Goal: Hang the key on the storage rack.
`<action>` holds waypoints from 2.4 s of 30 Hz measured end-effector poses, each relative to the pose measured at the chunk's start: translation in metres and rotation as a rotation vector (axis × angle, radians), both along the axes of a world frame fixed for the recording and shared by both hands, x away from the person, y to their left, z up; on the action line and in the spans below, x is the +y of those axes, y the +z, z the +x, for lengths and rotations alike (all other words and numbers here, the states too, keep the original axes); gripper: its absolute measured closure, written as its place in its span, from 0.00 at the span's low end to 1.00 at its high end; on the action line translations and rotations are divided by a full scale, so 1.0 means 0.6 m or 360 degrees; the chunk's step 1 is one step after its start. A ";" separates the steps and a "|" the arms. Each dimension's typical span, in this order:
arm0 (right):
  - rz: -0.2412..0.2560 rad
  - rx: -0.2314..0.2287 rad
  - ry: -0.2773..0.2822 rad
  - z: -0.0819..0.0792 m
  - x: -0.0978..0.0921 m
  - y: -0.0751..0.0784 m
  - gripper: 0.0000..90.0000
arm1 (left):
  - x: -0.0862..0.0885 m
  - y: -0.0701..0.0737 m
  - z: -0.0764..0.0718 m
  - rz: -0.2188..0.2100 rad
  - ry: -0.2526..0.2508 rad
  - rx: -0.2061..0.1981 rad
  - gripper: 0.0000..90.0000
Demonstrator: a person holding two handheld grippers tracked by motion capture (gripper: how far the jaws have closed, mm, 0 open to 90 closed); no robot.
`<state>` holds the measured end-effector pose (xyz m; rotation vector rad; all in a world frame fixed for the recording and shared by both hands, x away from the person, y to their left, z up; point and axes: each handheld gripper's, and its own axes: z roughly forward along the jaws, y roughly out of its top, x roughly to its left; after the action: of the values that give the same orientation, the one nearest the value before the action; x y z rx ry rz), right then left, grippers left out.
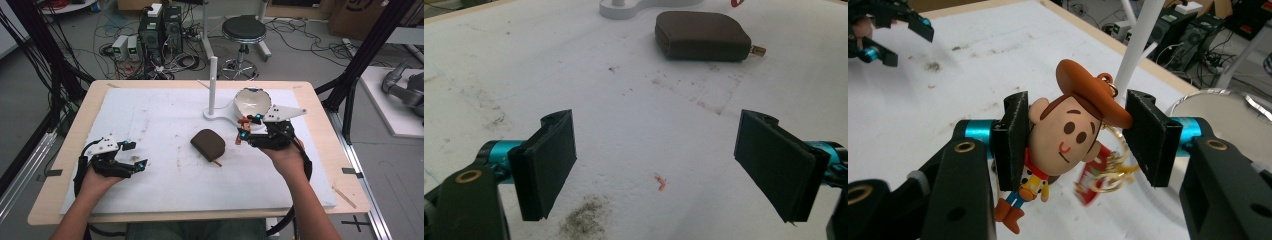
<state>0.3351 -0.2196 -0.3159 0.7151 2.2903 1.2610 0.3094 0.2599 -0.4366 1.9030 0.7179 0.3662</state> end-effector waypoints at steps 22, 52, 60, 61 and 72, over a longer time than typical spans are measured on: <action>-0.0009 -0.0053 0.0075 0.064 0.036 0.079 0.51 | -0.001 0.002 -0.001 0.0017 0.0002 -0.0013 0.19; -0.0035 -0.0011 0.0150 0.160 0.110 0.112 0.51 | 0.008 -0.002 -0.003 0.0023 0.0025 -0.0004 0.19; -0.0042 -0.0005 0.0124 0.184 0.124 0.110 0.51 | 0.017 -0.002 -0.007 0.0018 0.0044 -0.0004 0.19; -0.0046 -0.0003 0.0119 0.187 0.125 0.110 0.51 | 0.018 -0.002 -0.007 0.0022 0.0047 -0.0007 0.19; -0.0076 0.0011 0.0061 0.218 0.145 0.113 0.51 | 0.023 -0.003 -0.008 0.0015 0.0050 -0.0006 0.19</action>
<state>0.4662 -0.1328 -0.2479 0.6628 2.3421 1.2184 0.3045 0.2735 -0.4384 1.9014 0.7453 0.3930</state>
